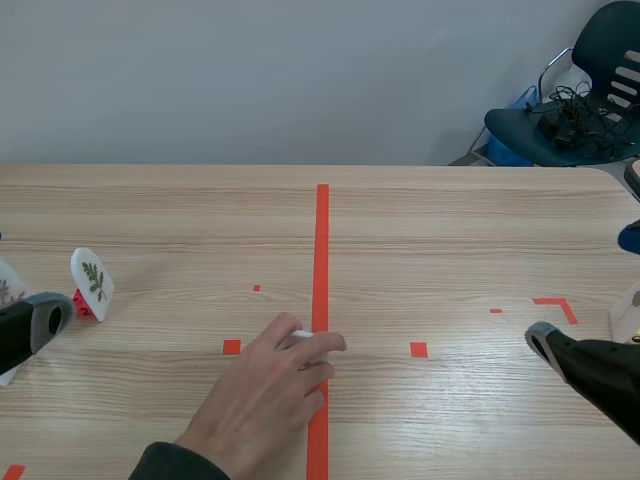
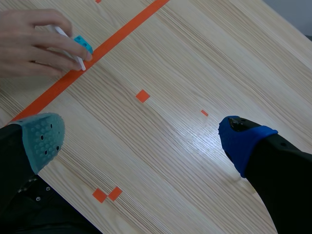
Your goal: Do the leaf sorting experiment
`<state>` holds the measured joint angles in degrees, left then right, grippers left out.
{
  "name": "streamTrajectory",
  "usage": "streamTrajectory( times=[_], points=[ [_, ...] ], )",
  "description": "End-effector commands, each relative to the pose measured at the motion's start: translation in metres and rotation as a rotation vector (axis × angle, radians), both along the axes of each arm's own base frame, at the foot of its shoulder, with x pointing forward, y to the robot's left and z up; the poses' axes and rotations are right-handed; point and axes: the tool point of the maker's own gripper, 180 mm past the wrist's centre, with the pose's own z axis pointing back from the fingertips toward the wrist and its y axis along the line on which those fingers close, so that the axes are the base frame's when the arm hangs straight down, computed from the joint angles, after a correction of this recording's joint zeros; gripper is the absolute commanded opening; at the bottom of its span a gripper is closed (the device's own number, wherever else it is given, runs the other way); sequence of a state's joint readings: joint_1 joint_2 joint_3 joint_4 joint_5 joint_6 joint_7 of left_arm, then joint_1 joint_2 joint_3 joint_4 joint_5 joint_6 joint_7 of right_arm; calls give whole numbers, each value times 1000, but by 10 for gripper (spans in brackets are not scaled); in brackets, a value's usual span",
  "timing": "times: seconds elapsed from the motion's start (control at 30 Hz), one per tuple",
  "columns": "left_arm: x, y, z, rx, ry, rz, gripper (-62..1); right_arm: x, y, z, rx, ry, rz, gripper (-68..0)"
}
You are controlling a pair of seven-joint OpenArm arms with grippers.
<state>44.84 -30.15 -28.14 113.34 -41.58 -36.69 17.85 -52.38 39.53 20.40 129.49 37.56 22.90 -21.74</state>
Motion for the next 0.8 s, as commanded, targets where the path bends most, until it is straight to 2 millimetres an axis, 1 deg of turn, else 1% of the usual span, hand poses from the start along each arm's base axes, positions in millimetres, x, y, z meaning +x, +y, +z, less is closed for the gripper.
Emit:
streamTrajectory(
  times=[0.0, 0.2, 0.47, 0.57, 0.67, 0.77],
  points=[
    [-1, -4, 2, -6, -2, -24, 14, 5, 0, 7, 4, -31, -2, 4],
    [-1, -5, 2, 24, 2, -56, 14, 5, 0, 7, 1, -29, -3, 4],
    [-1, -4, 1, 31, 2, -58, 14, 6, -1, 7, -1, -33, -4, 4],
    [-1, -4, 1, 31, 2, -58, 14, 11, 0, 12, 2, -57, -3, 4],
    [-1, -4, 1, 31, 1, -57, 14, 20, 6, 16, 27, -83, 7, 4],
    [-1, -4, 1, 31, 2, -57, 14, 28, 14, 7, 68, -74, 18, 4]
  ],
)
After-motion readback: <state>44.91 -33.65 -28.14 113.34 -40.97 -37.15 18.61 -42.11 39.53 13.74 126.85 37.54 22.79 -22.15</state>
